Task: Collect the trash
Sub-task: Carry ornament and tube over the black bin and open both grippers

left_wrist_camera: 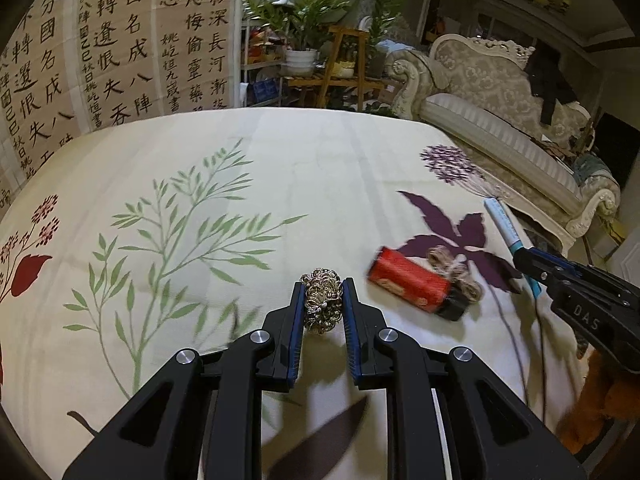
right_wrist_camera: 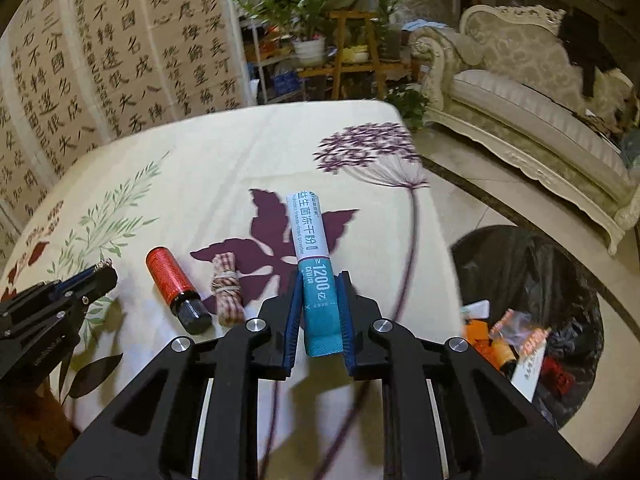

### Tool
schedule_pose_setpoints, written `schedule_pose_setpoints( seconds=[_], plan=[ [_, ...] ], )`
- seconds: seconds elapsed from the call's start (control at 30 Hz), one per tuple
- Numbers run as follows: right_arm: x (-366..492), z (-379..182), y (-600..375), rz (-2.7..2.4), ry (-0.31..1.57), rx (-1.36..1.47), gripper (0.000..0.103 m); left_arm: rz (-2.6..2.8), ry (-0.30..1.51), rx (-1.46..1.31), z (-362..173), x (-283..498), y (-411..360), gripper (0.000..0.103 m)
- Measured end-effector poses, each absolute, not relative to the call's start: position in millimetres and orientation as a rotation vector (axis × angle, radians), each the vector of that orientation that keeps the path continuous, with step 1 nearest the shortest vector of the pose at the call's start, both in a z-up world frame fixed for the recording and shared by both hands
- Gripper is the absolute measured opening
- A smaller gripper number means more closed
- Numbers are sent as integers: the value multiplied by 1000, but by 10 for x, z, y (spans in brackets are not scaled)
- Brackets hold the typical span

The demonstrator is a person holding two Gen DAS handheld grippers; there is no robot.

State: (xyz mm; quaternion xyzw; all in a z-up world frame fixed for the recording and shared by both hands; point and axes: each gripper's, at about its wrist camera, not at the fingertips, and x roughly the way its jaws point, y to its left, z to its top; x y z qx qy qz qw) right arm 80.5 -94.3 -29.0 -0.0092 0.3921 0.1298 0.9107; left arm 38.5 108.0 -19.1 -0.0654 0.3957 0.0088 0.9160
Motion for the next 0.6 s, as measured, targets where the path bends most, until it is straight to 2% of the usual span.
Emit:
schedule_pose_setpoints(
  seconds=[0.6],
  plan=[
    [531,-301,-2192,-11,722,98,18,-207,735,-44,-28,516,-302,19]
  ],
)
